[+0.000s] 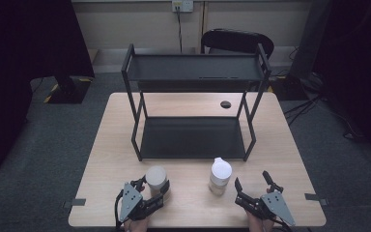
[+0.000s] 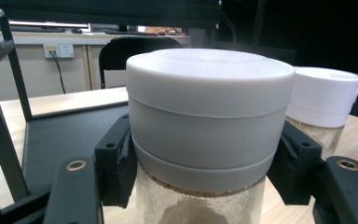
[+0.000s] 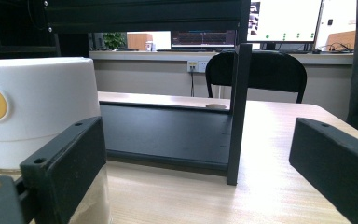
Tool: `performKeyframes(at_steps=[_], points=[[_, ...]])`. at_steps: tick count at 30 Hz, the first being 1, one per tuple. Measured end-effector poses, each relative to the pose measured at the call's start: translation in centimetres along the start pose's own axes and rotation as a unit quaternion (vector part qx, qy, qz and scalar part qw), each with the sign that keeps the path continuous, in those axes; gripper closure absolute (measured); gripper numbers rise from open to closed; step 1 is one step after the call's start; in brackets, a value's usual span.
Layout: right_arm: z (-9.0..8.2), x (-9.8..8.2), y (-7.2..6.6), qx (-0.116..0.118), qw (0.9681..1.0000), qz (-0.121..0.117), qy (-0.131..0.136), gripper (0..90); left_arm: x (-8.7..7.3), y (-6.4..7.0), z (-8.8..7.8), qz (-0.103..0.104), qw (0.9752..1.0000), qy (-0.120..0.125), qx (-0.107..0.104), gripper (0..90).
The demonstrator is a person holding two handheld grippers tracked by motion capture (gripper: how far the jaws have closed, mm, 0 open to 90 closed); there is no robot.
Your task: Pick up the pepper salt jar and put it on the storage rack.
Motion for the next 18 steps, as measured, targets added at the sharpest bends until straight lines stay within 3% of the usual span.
performKeyframes(at_steps=[18], points=[[0.0,0.0,0.0,-0.001,1.0000,0.000,0.000,2.7,2.6,-1.1,0.0,0.009,0.9999,0.013,0.004,34.7]])
Point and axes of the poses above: each handheld gripper's, and its own axes: z roughly forward along the jaws, x roughly out of its top, y roughly to its right, the point moved 6 cm from there along z, roughly forward along the jaws, and after that the axes turned 12 degrees about -x, right-handed, at the moved point
